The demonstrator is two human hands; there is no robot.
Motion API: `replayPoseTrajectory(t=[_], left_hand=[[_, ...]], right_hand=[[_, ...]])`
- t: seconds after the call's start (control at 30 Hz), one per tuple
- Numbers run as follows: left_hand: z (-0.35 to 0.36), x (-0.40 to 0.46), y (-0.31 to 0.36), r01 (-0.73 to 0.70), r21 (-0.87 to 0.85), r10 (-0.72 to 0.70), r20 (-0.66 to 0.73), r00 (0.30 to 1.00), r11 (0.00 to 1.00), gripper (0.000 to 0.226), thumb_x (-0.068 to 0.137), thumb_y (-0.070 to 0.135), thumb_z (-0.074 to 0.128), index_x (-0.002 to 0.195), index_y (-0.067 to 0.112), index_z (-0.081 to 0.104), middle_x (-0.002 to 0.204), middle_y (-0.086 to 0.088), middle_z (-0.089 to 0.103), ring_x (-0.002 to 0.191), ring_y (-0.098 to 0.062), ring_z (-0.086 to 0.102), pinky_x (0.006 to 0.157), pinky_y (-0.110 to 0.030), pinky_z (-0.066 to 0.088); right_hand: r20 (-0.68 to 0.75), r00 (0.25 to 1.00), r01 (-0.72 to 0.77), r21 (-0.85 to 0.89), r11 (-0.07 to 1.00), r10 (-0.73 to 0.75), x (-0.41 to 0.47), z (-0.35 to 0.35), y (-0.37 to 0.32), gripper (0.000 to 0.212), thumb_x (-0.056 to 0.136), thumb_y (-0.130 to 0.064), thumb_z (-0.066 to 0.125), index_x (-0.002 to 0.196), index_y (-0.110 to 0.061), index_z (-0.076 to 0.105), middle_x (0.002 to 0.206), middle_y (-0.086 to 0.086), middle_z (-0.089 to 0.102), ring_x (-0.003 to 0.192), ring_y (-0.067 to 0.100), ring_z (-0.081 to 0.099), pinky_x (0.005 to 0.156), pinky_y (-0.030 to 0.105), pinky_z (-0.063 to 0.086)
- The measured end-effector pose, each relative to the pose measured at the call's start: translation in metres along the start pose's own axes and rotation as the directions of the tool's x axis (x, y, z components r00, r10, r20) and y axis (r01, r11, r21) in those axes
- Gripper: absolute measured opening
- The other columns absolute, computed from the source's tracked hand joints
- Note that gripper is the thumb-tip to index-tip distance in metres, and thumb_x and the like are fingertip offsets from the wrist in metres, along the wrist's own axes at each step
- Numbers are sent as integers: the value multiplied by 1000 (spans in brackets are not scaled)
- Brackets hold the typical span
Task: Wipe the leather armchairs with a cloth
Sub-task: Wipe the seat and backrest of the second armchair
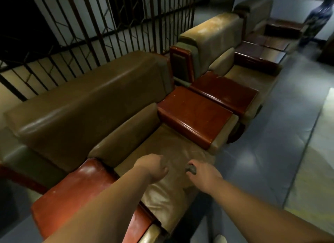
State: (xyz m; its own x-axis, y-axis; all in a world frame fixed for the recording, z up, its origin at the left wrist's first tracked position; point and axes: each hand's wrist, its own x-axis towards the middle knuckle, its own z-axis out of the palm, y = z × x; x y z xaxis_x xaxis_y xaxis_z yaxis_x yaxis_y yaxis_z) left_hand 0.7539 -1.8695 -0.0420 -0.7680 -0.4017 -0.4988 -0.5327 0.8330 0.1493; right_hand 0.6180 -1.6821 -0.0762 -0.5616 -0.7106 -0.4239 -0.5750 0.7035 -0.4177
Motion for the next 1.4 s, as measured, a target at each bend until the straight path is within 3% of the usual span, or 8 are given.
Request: replayPoseTrajectory(t=[0.13,0.23,0.43,0.6,1.0,1.17,1.4], left_hand=[[0,29,67,44,-46,-42,37,998,998,42,100,54,50,130,28,65,120,4,68,107,-19,65,95,-41,57],[-8,56,123,51,-98,-44,63,997,994,38,101,51,51,126,28,67,117,4,68,105,-18,65,94,-38,56],[-22,104,236,-87,54,80,113,990,995,44,106,47,49,143,27,61,142,1,62,130,-23,59,109,-38,44],[-35,138,310,-170,22,165,149,975,985,34,106,43,49,132,27,65,134,-3,65,123,-27,62,108,-43,49],[-61,247,352,-328,281,274,215,937,902,39,106,46,46,136,25,59,136,-4,62,123,-26,60,105,-44,50],[-97,312,369,-305,174,273,185,944,936,30,105,45,51,125,26,63,122,-2,65,112,-24,63,101,-41,53],[-129,403,383,-328,98,307,186,933,939,38,100,48,51,130,31,67,131,1,67,118,-24,64,100,-41,53]], right_hand=[[17,1000,16,18,1000,-17,-2,-47,61,31,96,-52,60,125,-44,56,120,-13,60,105,10,59,89,34,53],[6,1000,16,-3,1000,-16,-1,-84,117,36,92,-51,64,126,-42,57,119,-12,63,105,13,62,88,34,54],[-92,992,-89,-18,996,87,-8,-143,231,32,91,-36,67,122,-36,60,120,-2,69,110,22,66,94,37,54],[-146,964,-219,32,975,221,-18,-174,303,23,99,-26,59,121,-29,65,121,4,70,111,27,66,84,30,48],[-270,848,-435,133,890,455,18,-204,389,28,101,-45,54,120,-27,64,120,8,72,111,34,67,86,35,53],[-264,822,-487,133,863,505,58,-242,411,27,103,-44,54,120,-24,62,119,10,71,109,34,66,83,35,51],[-326,792,-488,170,856,516,103,-273,421,31,102,-49,53,118,-23,60,114,8,71,104,32,67,80,34,50]])
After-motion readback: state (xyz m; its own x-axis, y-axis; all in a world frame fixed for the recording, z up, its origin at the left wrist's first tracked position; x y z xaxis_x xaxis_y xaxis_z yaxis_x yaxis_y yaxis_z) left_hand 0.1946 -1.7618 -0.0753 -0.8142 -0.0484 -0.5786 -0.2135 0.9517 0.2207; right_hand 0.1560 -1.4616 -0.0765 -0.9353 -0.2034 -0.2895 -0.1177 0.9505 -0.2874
